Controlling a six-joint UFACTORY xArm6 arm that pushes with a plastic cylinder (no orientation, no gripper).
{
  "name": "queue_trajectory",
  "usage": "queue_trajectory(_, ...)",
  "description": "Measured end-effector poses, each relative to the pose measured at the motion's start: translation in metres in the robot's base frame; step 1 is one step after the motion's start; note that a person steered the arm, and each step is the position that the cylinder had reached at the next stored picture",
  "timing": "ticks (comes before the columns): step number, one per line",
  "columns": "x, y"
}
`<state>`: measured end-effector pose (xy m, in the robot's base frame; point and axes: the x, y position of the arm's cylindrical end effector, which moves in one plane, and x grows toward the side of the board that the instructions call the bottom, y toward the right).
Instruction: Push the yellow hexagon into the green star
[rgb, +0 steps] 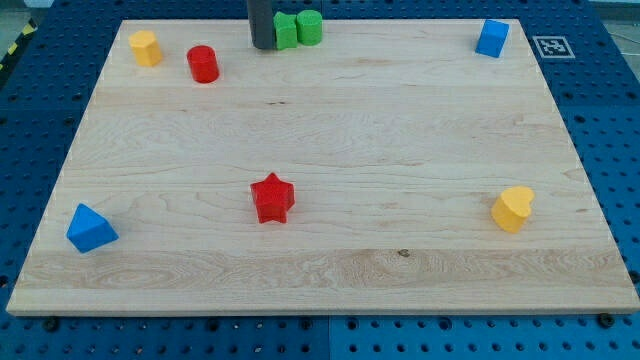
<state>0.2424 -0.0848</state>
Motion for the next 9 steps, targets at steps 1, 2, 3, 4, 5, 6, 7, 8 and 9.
queue_trajectory(1, 0.000, -0.002)
queue_trajectory(2, 0.000, -0.043)
queue_trajectory(3, -0.008, -0.078)
queue_trajectory(4, -0.025, -0.098)
queue_trajectory(5, -0.023, -0.132)
queue_trajectory(6, -0.021, -0.146)
queue_trajectory(7, -0.019, -0.164)
queue_trajectory(8, -0.007, -0.167)
queue_trajectory(9, 0.017, -0.155)
